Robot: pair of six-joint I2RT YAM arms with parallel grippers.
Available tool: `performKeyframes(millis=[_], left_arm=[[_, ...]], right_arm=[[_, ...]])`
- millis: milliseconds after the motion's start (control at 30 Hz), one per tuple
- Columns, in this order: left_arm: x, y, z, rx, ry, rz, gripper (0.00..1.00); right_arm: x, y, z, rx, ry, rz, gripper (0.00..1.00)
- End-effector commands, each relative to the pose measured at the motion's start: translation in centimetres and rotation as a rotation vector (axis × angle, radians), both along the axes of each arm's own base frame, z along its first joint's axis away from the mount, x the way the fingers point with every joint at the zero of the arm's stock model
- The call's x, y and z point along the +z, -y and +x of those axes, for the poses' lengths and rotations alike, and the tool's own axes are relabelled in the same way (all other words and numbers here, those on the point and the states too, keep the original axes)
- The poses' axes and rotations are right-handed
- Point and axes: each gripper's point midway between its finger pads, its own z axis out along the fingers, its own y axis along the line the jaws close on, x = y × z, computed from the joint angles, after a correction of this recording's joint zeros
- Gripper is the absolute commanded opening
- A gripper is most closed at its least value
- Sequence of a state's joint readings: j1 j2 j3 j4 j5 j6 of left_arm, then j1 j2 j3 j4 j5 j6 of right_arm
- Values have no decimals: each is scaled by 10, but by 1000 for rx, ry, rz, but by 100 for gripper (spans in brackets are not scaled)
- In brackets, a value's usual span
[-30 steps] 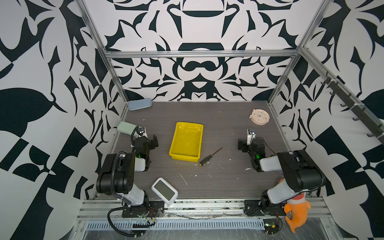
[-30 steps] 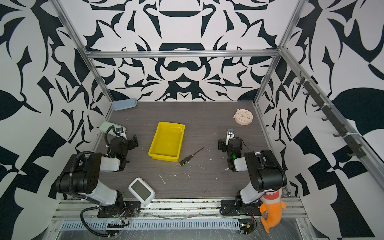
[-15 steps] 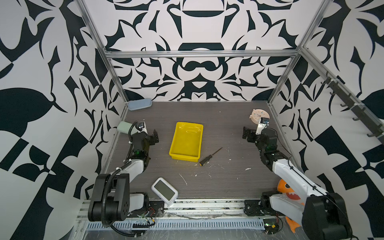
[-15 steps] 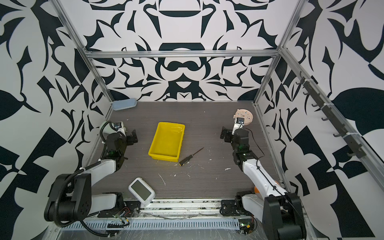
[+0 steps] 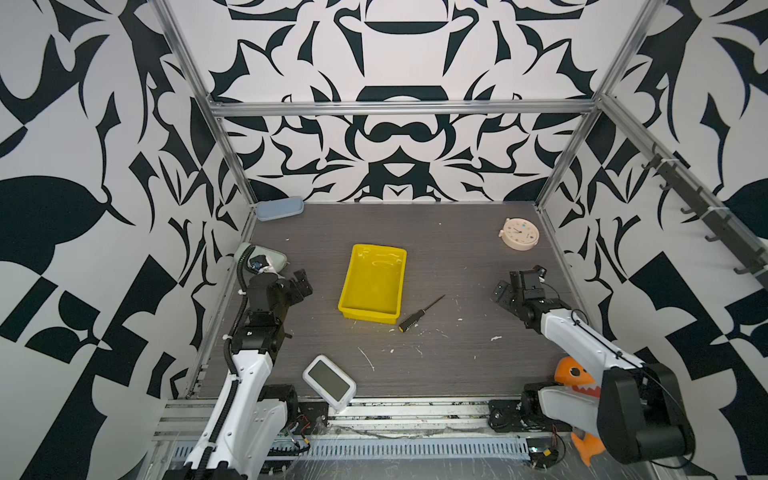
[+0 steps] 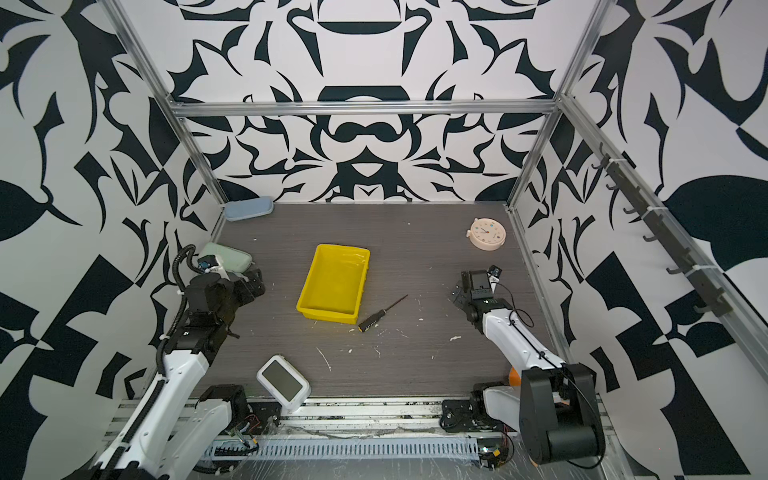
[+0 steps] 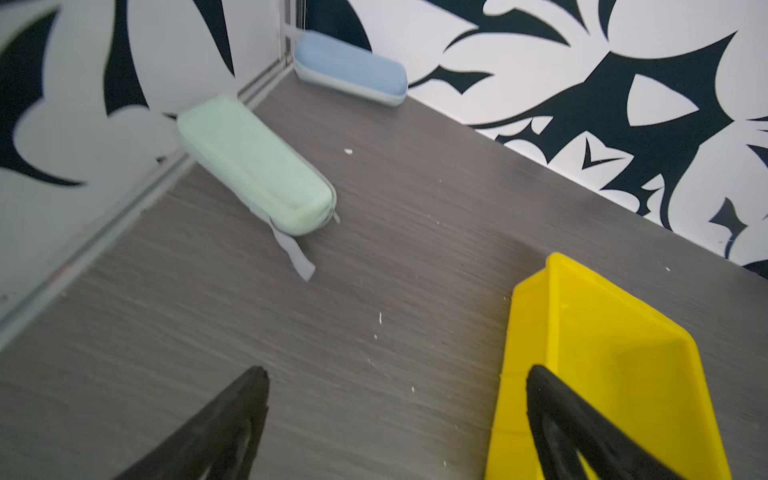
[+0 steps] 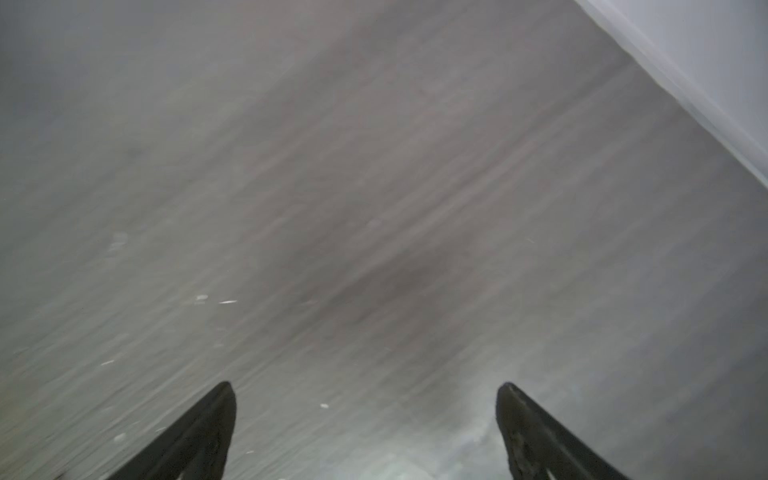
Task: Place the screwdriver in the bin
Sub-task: 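Swing the right gripper toward the screwdriver while the left arm lifts slightly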
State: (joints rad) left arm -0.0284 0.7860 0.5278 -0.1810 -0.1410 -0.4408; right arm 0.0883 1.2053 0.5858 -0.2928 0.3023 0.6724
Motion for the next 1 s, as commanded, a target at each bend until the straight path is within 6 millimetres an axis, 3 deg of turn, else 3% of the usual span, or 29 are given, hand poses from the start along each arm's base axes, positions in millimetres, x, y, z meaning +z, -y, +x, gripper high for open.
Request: performKeyframes(millis=[0,200,333,500,700,767,867,967], left_arm=[[-42,0,-24,97,-162,-141,99],[-57,8,-23,93,-189,-207,99],[-68,5,-28,127,-254,-208,99],[-67,21,-22,41,-226,-262,99],[-63,23,-25,26,-172,-278,99],[-61,22,-27,33,-159,-276,99],[-64,14,-32,96,-154,-293,99],[-63,5,-39,154,-143,-281,99]], right_arm=[[15,8,7,-86,47,-1,100],[18,-2,16,-83,143,77,100],[13,15,8,-202,208,53,100],[15,25,-3,-258,330,45,98],[21,5,-2,-70,416,68,92],[22,7,-4,-70,410,48,91],[18,5,-5,-48,370,42,86],[17,-11,2,49,370,77,84]])
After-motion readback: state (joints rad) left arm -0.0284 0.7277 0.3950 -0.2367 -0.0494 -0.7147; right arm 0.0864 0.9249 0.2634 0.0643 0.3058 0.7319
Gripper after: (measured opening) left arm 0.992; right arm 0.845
